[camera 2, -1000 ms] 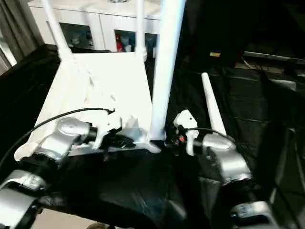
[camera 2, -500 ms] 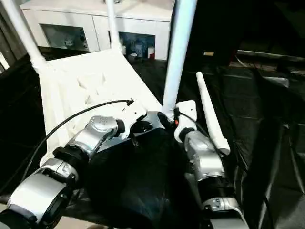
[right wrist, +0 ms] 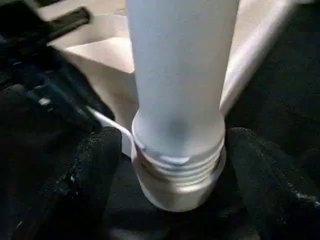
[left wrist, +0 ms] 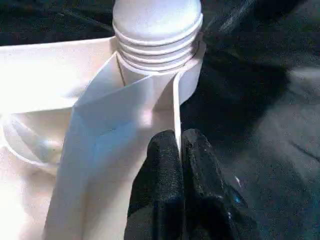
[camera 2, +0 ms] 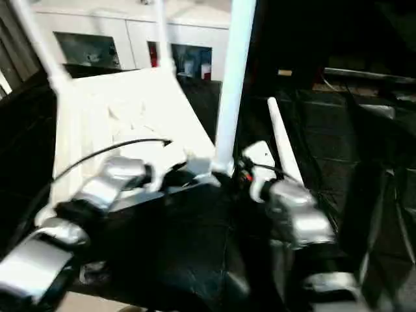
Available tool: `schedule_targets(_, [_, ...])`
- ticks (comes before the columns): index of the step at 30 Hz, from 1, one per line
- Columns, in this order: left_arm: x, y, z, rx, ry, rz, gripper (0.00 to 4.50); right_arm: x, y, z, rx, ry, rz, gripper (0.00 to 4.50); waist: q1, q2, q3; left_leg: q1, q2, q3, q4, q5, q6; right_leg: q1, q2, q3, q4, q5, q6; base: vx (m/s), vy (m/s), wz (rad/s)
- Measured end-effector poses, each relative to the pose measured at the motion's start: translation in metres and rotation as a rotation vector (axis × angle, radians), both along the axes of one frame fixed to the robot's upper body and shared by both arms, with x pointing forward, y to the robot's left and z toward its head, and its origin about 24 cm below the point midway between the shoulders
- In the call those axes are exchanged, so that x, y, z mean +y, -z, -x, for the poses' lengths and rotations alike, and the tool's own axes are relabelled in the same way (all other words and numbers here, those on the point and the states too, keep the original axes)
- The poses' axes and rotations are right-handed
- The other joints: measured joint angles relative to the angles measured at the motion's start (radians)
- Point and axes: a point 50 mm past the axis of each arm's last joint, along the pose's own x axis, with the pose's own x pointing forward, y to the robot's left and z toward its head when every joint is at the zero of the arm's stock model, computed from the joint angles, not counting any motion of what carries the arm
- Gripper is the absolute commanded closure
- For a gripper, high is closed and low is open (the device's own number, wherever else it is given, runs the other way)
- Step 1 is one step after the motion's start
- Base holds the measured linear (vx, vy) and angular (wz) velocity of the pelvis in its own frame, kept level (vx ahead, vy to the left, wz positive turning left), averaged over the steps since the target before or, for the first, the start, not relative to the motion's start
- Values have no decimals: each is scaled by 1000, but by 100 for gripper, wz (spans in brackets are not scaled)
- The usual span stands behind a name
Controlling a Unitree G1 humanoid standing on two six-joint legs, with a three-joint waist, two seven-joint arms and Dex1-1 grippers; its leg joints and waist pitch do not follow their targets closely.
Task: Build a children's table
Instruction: Rotate leg to tighten, then rotate table base
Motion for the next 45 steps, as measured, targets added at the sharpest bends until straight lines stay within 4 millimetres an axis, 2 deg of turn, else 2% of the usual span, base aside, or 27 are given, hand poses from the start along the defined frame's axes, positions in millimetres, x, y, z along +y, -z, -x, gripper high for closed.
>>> schedule_targets(9, [13,0,15,50,121,10,450,5,-1,8,27,-162,-14,87,19,0,0,-1,0,1,1,0,0,0,-1,0,0,0,0,0,0,0])
schedule_targets(10, [13,0,15,51,122,10,450,6,-1,8,29,-169,-14,112,20,0,0,-1,0,1,0,0,0,0,0,0,0,0,0,0,0,0])
schedule_targets(20, [14,0,16,47,114,9,450,9,1,10,31,-181,-13,174,19,0,0,-1,0,1,1,0,0,0,-1,0,0,0,0,0,0,0])
schedule_targets(26, [-3,1,3,-7,-47,0,450,10,8,-2,-8,89,-23,181,8,0,0,1,0,1,1,0,0,0,-1,1,1,-2,4,0,0,0])
schedule_targets(30, [-28,4,-8,-25,-220,13,450,18,12,-17,11,406,-78,181,-3,0,0,2,-1,1,1,0,0,2,-1,1,1,-2,4,0,0,0])
schedule_targets(33, [-48,3,-13,-34,-302,18,450,23,11,-25,23,559,-91,182,-5,0,0,3,-1,0,1,0,0,2,-1,1,0,-2,4,0,0,0])
schedule_targets(36, [-57,3,-14,-28,-326,24,450,25,11,-27,12,596,-88,182,-3,0,0,2,-2,0,0,0,0,3,-1,1,0,-1,1,0,0,0])
schedule_targets(38, [-59,2,-14,-26,-321,26,450,24,11,-26,2,595,-89,126,0,1,0,2,-2,0,0,0,0,3,-1,1,0,-1,2,0,0,0])
schedule_targets(41, [-58,2,-14,-31,-317,27,450,23,13,-21,-1,585,-93,92,0,1,-1,2,-2,0,0,0,0,3,-1,1,0,-1,2,0,0,0])
schedule_targets(45, [-57,1,-17,-44,-341,27,450,15,20,-16,-19,609,-42,92,-5,1,0,1,-2,0,0,0,0,1,-1,1,0,-1,2,0,0,0])
